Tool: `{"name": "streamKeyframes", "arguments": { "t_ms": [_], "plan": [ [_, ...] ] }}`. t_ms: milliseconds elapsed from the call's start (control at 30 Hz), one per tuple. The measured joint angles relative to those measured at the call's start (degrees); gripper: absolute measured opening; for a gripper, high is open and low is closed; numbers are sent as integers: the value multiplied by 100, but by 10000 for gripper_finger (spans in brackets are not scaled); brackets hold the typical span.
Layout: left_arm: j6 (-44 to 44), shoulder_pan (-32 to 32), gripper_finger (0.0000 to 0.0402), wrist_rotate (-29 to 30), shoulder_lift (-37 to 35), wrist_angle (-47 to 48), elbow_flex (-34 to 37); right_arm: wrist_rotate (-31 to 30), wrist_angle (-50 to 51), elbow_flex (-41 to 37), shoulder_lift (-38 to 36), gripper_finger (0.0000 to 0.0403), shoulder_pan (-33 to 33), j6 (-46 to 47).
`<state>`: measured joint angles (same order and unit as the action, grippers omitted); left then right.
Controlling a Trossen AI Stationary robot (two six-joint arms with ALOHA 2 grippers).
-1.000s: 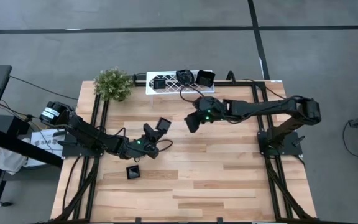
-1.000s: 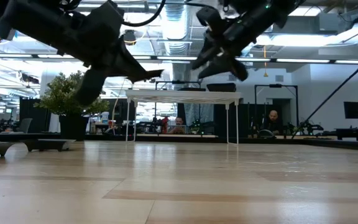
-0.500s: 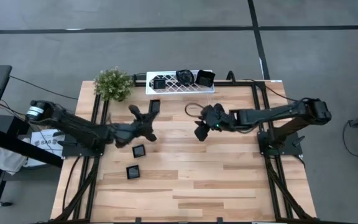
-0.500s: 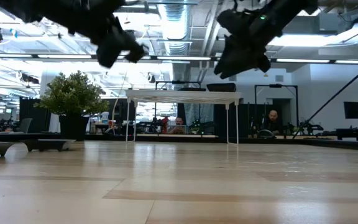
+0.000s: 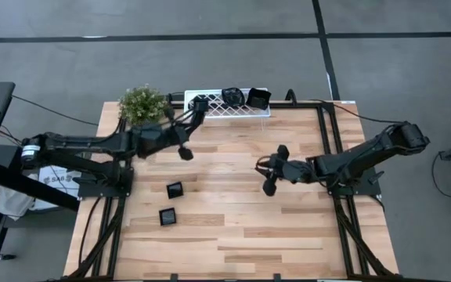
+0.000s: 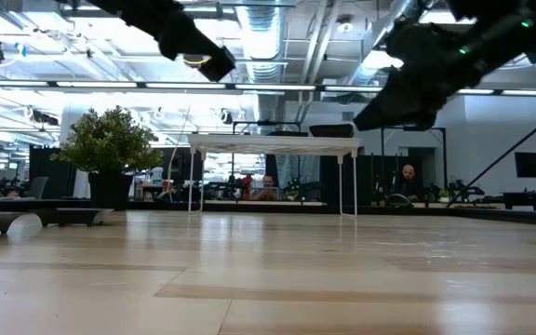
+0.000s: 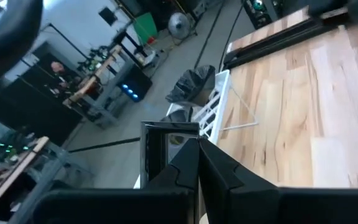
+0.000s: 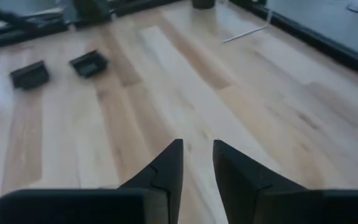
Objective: Pick & Place Mini shaped plates
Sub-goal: Stack the black square plate on top of the black square plate on the shelf
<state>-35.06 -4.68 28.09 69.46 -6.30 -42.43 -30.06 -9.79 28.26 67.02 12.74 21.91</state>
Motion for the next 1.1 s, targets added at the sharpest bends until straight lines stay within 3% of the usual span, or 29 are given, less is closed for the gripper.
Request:
{"name": "streamKeyframes", "arguments": {
  "t_ms": [167,467,900,1100],
  "plan": [
    [-79,-613,6,-311,686,37,-369,-7,-285,-278,115,77,347,1],
    [-668,-1257,6,195,1793,-44,-709,-503,-547,-269,579,76,875,4],
    [-969,-1675,7,169,2045,-192,-720,-509,-655,-269,726,76,850,4],
    [-950,-1679,8,-372,2045,-190,-720,-507,-659,-269,726,76,851,7]
  ]
}}
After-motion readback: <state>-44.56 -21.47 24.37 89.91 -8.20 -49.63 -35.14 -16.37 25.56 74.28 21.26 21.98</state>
